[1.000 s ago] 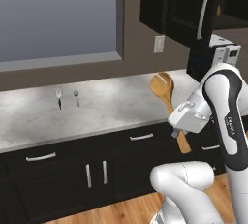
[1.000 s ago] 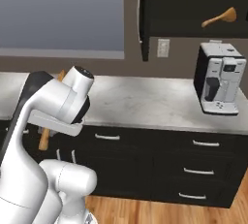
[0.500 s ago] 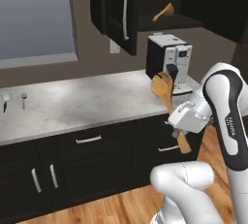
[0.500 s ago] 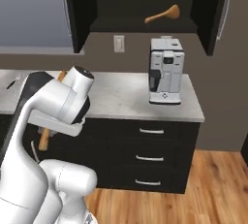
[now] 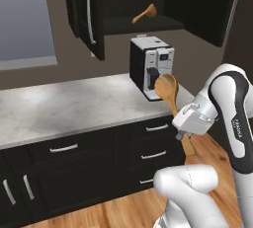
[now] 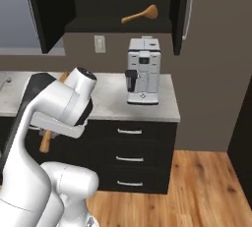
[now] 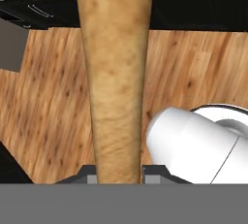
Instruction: Organize the utensils by type. Pick up the wooden spoons from the counter and place them in the open cabinet. Then pick up the metallic utensils from the counter and place them in the open drawer.
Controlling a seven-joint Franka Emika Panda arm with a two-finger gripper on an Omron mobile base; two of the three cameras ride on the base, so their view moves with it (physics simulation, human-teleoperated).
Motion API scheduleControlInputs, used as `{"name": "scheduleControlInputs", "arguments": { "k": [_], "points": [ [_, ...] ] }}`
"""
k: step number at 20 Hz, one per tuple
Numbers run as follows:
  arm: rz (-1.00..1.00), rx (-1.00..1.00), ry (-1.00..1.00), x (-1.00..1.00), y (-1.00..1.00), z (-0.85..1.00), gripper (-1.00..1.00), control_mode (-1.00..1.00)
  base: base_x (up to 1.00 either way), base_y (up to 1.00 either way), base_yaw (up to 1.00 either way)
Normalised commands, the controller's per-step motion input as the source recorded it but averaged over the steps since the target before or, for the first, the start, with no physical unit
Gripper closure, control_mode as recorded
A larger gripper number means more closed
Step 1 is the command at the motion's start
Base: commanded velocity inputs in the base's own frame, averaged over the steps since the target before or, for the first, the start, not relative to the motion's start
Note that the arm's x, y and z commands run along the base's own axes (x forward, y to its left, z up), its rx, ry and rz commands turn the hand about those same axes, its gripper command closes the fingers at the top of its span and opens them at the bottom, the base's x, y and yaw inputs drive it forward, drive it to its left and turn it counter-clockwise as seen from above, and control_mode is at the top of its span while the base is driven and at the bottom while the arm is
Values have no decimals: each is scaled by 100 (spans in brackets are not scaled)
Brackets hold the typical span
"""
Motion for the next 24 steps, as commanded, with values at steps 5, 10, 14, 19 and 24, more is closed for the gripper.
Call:
{"name": "scheduleControlInputs", "arguments": {
  "k": [5,10,14,19,24],
  "points": [
    [0,0,0,0,0,0,100,100,49,-11,4],
    [0,0,0,0,0,0,100,100,65,-14,10],
    [0,0,0,0,0,0,100,100,55,-28,9],
    [0,0,0,0,0,0,100,100,46,-30,8],
    [0,0,0,0,0,0,100,100,38,-26,7]
  ]
}}
